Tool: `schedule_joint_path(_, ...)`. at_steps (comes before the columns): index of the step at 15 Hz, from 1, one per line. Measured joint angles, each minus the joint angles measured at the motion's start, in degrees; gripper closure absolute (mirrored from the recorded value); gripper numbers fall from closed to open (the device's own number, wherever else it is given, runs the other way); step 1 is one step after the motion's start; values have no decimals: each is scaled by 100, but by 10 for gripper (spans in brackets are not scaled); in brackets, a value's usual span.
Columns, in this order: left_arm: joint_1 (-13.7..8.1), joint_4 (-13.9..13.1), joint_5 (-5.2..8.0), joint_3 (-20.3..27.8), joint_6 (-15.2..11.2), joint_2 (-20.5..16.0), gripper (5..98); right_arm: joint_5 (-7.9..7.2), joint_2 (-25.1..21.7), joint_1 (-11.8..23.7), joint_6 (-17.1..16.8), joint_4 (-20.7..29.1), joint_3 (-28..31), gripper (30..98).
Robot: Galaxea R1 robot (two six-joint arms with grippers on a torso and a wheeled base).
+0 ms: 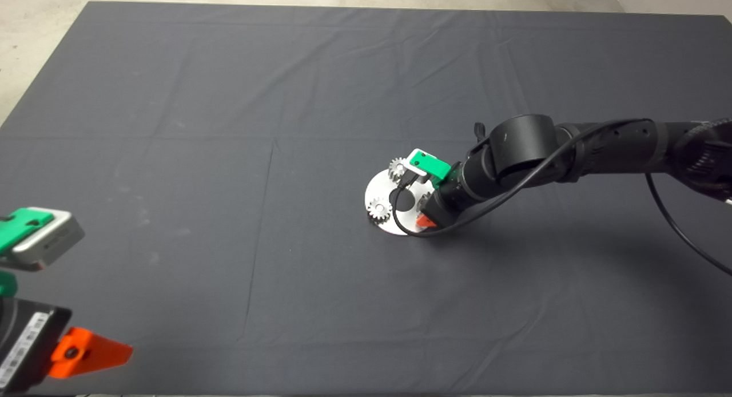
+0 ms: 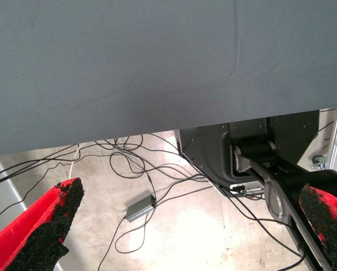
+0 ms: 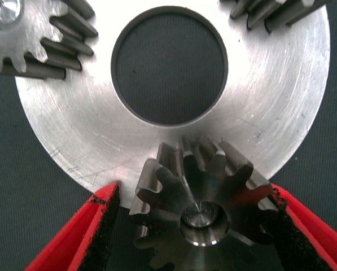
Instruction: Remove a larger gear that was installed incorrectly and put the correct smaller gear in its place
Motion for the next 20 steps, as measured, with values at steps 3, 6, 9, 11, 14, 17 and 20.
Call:
schedule_joint_path(3,0,0,-2,0,0,0,53,-18,-7,-11,-8,0,0,678)
schedule_joint_path(6,0,0,-2,0,0,1,53,-29,-37,-11,-10,0,0,730)
schedule_joint_path(9,0,0,-2,0,0,1,53,-44,-51,-12,-10,1,0,762)
schedule_joint_path(11,0,0,-2,0,0,0,53,-44,-51,-12,-10,0,5,768)
schedule_joint_path(14,0,0,-2,0,0,0,53,-41,-51,-12,-10,0,5,782)
schedule_joint_path(17,0,0,-2,0,0,0,53,-49,-51,-20,-10,-14,30,787)
schedule_joint_path(20,0,0,-2,0,0,-66,53,-83,-52,-64,-10,-242,168,794)
